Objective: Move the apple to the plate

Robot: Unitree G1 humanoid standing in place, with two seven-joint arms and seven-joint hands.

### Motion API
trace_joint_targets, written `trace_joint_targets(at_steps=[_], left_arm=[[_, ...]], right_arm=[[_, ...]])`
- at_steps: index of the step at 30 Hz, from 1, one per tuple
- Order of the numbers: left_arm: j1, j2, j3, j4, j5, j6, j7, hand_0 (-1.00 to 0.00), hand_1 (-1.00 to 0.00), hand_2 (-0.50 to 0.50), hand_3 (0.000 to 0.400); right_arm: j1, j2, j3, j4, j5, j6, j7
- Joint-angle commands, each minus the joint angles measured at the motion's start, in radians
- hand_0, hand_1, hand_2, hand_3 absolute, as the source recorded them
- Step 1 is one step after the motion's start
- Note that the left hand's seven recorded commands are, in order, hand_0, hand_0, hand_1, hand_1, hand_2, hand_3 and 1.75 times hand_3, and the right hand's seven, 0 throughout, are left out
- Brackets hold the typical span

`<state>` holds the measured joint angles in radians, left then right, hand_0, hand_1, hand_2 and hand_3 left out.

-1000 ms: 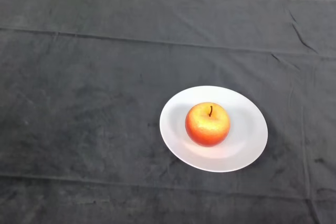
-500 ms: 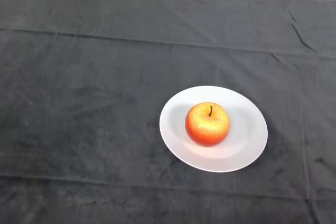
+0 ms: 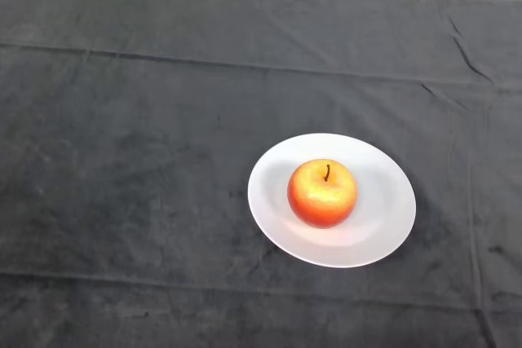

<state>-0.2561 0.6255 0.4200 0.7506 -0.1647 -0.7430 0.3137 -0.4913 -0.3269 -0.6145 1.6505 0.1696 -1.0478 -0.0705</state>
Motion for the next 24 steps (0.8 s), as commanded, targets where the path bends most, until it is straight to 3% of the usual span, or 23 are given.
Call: trace_joint_targets(at_steps=[1, 24], left_arm=[[-0.013, -0.017, 0.032, -0.043, 0.019, 0.006, -0.009, 0.0, 0.0, 0.0, 0.0], [-0.022, -0.02, 0.054, -0.023, 0.019, 0.002, -0.037, 0.0, 0.0, 0.0, 0.0]], right_arm=[[0.1, 0.083, -0.0162, 0.105, -0.0017, 0.087, -0.0054], [0.1, 0.082, -0.017, 0.105, -0.0026, 0.088, -0.0056]])
